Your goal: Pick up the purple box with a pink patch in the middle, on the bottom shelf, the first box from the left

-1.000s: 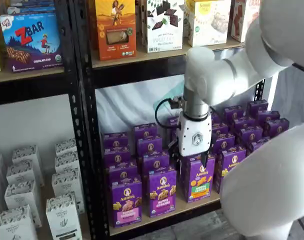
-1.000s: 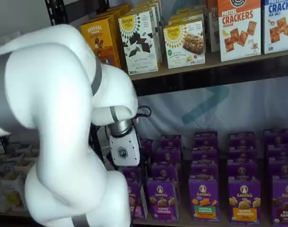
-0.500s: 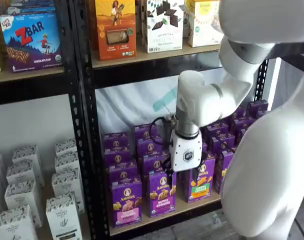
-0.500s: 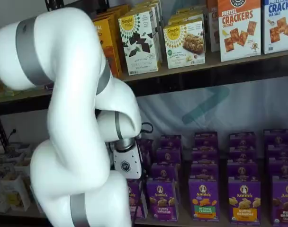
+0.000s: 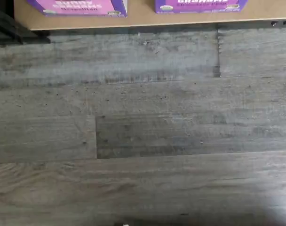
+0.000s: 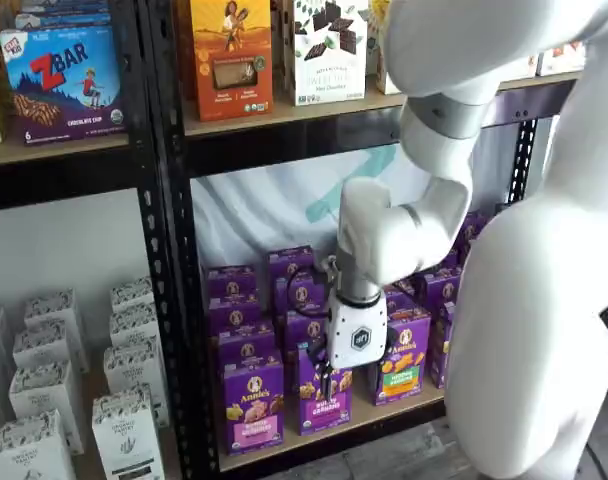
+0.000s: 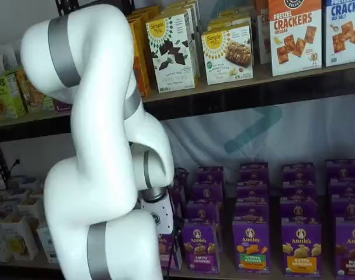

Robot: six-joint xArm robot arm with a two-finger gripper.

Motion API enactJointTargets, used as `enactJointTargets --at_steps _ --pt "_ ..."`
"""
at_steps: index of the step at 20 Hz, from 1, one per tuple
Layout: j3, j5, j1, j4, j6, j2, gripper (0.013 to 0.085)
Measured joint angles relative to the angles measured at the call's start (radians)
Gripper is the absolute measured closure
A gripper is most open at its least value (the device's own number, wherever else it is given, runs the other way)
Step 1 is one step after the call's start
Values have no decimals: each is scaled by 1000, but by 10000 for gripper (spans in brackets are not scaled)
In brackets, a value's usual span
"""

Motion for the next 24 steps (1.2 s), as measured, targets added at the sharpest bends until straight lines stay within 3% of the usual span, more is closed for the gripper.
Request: enactJointTargets --at_steps 3,10,13,18,24 --pt "-37 -32 13 -31 40 77 130" --pt "-140 -90 30 9 18 229 130" --pt "-209 -101 20 -36 51 303 130" --pt "-322 -98 18 -45 58 405 130" --pt "-441 -71 29 1 24 496 130"
